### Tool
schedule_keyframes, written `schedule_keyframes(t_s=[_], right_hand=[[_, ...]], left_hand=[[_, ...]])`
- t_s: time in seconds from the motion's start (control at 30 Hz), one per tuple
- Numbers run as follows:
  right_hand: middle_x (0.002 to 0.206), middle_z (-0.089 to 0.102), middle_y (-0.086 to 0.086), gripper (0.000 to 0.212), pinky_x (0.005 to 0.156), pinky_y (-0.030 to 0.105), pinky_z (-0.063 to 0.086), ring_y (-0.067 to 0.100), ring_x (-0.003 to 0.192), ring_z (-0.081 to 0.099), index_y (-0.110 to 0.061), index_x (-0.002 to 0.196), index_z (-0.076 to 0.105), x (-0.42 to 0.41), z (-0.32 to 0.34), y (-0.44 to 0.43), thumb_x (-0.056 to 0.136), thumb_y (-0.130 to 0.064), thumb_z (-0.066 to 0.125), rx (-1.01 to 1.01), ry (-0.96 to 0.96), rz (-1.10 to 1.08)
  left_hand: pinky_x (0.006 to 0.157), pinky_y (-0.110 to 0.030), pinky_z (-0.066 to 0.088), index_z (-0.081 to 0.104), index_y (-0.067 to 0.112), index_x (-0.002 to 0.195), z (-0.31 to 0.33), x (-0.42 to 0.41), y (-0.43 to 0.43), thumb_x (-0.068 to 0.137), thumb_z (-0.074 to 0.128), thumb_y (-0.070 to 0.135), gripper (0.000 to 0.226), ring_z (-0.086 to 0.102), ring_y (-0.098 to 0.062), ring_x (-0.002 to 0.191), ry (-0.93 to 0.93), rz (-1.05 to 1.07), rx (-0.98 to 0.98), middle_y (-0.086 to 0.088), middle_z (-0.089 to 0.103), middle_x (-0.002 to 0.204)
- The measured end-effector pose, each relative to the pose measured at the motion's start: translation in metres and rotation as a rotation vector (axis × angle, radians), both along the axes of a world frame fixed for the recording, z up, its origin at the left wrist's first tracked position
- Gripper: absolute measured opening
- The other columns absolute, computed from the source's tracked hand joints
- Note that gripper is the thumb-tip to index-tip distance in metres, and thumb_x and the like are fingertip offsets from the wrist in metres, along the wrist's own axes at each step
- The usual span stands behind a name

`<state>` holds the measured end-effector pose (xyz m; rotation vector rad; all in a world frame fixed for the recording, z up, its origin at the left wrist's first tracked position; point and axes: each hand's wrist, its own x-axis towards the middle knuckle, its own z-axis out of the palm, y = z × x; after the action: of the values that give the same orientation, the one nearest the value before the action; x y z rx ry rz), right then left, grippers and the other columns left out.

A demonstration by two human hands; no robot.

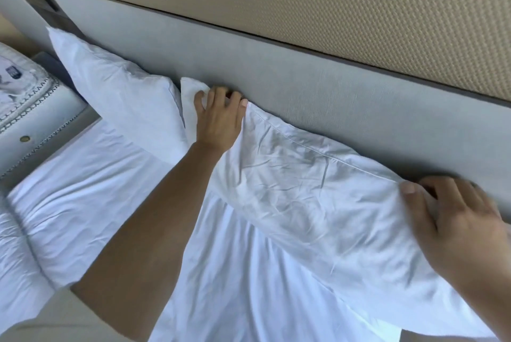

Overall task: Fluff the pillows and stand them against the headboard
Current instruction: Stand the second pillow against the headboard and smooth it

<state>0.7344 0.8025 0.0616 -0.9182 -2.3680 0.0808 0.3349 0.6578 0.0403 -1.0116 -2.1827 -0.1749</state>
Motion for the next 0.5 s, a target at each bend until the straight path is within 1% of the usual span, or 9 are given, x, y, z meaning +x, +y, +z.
schedule_keyframes(t_s=[0.03,0.1,0.17,0.23,0.3,0.37,0.43,0.5], right_hand=[[0.090,0.064,0.021,0.047,0.077,0.059,0.046,0.048,0.087,0.059,-0.001,0.102,0.065,-0.002,0.004,-0.002,0.104,-0.042,0.043,-0.005,-0.023,0.010],[0.101,0.065,0.020,0.048,0.084,0.056,0.043,0.045,0.092,0.060,-0.003,0.117,0.065,-0.011,0.015,-0.013,0.101,-0.043,0.046,0.017,-0.041,0.054],[0.117,0.064,0.021,0.053,0.098,0.056,0.040,0.043,0.105,0.060,-0.003,0.131,0.061,-0.030,0.022,-0.029,0.098,-0.043,0.052,0.058,-0.063,0.154],[0.136,0.058,0.023,0.060,0.113,0.058,0.033,0.041,0.125,0.055,-0.002,0.142,0.052,-0.061,0.021,-0.043,0.098,-0.043,0.051,0.046,-0.093,0.275],[0.149,0.048,0.025,0.065,0.119,0.057,0.027,0.040,0.139,0.045,-0.003,0.150,0.043,-0.102,0.012,-0.062,0.100,-0.044,0.047,0.024,-0.139,0.389],[0.156,0.038,0.026,0.067,0.120,0.056,0.025,0.040,0.146,0.037,-0.004,0.153,0.038,-0.148,-0.001,-0.082,0.100,-0.044,0.043,0.022,-0.196,0.477],[0.160,0.031,0.026,0.067,0.121,0.056,0.022,0.040,0.149,0.031,-0.007,0.155,0.035,-0.191,-0.009,-0.095,0.100,-0.044,0.037,0.062,-0.289,0.507],[0.165,0.018,0.025,0.070,0.123,0.056,0.011,0.038,0.154,0.018,-0.011,0.160,0.025,-0.218,-0.015,-0.096,0.101,-0.046,0.035,0.110,-0.411,0.510]], left_hand=[[0.102,-0.051,0.040,0.062,0.018,0.106,0.000,0.003,-0.004,0.109,0.030,0.034,0.036,0.059,-0.029,0.108,-0.035,-0.005,0.031,-0.008,0.062,0.115],[0.110,-0.051,0.034,0.054,0.019,0.133,-0.002,0.009,-0.016,0.109,0.030,0.035,0.038,0.049,-0.029,0.135,-0.136,0.033,0.105,-0.013,0.052,0.143],[0.114,-0.052,0.031,0.042,0.018,0.149,-0.005,0.013,-0.029,0.108,0.034,0.040,0.048,0.033,-0.031,0.149,-0.281,0.092,0.217,-0.016,0.036,0.159],[0.118,-0.056,0.029,0.029,0.020,0.158,-0.010,0.014,-0.039,0.106,0.036,0.048,0.059,0.020,-0.034,0.154,-0.461,0.123,0.270,-0.014,0.020,0.167],[0.121,-0.058,0.025,0.017,0.026,0.162,-0.020,0.012,-0.042,0.103,0.034,0.057,0.069,0.010,-0.031,0.157,-0.626,0.117,0.274,-0.010,0.008,0.171],[0.124,-0.056,0.019,0.008,0.029,0.163,-0.025,0.007,-0.036,0.099,0.029,0.064,0.075,0.002,-0.029,0.158,-0.749,0.095,0.312,-0.007,-0.001,0.171],[0.126,-0.054,0.012,0.001,0.032,0.162,-0.026,-0.001,-0.024,0.101,0.025,0.064,0.073,-0.005,-0.026,0.158,-0.829,0.119,0.331,-0.003,-0.010,0.171],[0.125,-0.055,0.010,-0.005,0.033,0.162,-0.023,-0.014,-0.011,0.102,0.017,0.064,0.071,-0.009,-0.023,0.157,-0.871,0.160,0.341,-0.001,-0.014,0.171]])
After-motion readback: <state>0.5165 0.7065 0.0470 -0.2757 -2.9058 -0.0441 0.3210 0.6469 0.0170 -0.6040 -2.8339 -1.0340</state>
